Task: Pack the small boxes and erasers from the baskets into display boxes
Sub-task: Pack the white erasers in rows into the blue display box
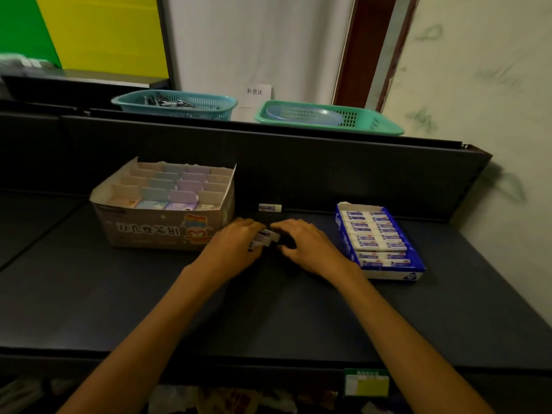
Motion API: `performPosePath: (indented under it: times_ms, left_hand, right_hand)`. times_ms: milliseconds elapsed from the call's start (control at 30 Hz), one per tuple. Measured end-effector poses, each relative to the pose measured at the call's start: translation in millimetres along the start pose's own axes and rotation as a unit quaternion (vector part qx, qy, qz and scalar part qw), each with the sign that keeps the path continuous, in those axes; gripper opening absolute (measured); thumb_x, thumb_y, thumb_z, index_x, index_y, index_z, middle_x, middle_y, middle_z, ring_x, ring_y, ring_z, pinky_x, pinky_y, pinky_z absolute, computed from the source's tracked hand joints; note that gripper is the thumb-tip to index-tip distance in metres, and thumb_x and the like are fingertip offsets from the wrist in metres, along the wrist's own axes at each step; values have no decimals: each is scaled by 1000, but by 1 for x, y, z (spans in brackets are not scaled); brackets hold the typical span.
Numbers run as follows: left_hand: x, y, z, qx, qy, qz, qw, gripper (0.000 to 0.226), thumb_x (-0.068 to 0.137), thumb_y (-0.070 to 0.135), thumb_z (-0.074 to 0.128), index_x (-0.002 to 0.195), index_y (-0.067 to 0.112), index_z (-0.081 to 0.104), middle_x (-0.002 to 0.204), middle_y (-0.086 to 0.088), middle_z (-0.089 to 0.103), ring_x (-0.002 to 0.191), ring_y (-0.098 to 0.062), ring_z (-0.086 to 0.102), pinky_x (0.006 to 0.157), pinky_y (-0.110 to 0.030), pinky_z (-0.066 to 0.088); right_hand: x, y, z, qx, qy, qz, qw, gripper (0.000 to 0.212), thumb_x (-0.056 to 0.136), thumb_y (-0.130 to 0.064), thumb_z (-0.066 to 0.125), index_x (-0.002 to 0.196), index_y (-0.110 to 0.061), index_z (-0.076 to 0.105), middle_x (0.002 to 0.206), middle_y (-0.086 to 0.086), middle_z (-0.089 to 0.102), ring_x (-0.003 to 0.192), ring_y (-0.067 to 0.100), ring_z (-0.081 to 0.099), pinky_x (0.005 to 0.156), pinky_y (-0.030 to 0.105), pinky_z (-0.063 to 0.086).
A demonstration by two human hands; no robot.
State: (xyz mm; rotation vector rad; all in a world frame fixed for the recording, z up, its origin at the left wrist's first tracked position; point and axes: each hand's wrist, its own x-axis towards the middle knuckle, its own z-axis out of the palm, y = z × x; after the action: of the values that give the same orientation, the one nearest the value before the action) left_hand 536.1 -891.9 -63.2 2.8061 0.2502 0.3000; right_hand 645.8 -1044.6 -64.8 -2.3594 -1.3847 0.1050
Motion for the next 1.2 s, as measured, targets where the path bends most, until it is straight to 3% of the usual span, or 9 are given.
performPosePath:
  times_ms: [200, 433, 600, 767, 900, 1033, 1200]
  left_hand:
    - [7, -5, 6, -10, -17, 18, 1000, 51, 87, 25, 61, 135, 23, 43, 133, -4, 47, 117, -17, 48, 100, -34, 42]
    - [13, -5, 8, -46, -17, 36, 998, 39, 85, 32, 63, 123, 27, 54, 123, 1, 50, 106, -10, 49, 91, -27, 45]
    - [22, -3, 11, -28, -56, 13, 998, 34, 87, 30, 60, 122, 30, 56, 127, -1, 46, 107, -14, 50, 93, -32, 46]
    - [28, 1, 10, -15, -77, 27, 997, 28, 90, 27, 57, 118, 28, 57, 120, 0, 53, 104, -13, 52, 93, -32, 47]
    - [29, 5, 7, -37, -74, 44, 996, 26, 89, 24, 60, 114, 26, 58, 117, 2, 58, 103, -11, 56, 92, -32, 49]
    - [30, 8, 0, -49, -25, 54, 997, 34, 86, 19, 63, 119, 26, 58, 125, 2, 55, 115, -14, 53, 99, -33, 45]
    - [37, 18, -11, -26, -45, 55, 997, 40, 87, 18, 63, 126, 24, 55, 134, -2, 49, 125, -19, 46, 106, -37, 39]
  right_hand:
    - [7, 7, 9, -11, -14, 34, 999, 48, 92, -28, 58, 137, -30, 43, 135, 3, 49, 125, 19, 44, 104, 36, 39]
    - [0, 23, -1, -15, 23, 42, 999, 25, 90, -23, 61, 115, -27, 55, 113, -4, 60, 104, 11, 57, 88, 29, 49]
    - [-1, 34, -3, -28, 10, 78, 997, 38, 88, -27, 63, 124, -27, 52, 123, -3, 55, 113, 13, 51, 93, 27, 42]
    - [0, 35, -2, -39, 20, 78, 996, 25, 91, -29, 60, 116, -26, 57, 114, -2, 58, 101, 9, 54, 85, 24, 44]
    - [-5, 36, -11, 15, 60, 86, 994, 19, 92, -28, 59, 111, -26, 57, 101, -5, 62, 87, 4, 57, 73, 18, 46]
    - [-16, 39, -25, 140, 120, 68, 981, 20, 89, -20, 64, 108, -24, 59, 104, -8, 63, 95, 1, 60, 79, 17, 51]
    - [-34, 42, -39, 249, 165, 63, 952, 23, 87, -15, 66, 109, -18, 61, 106, -7, 64, 99, -1, 61, 83, 12, 49]
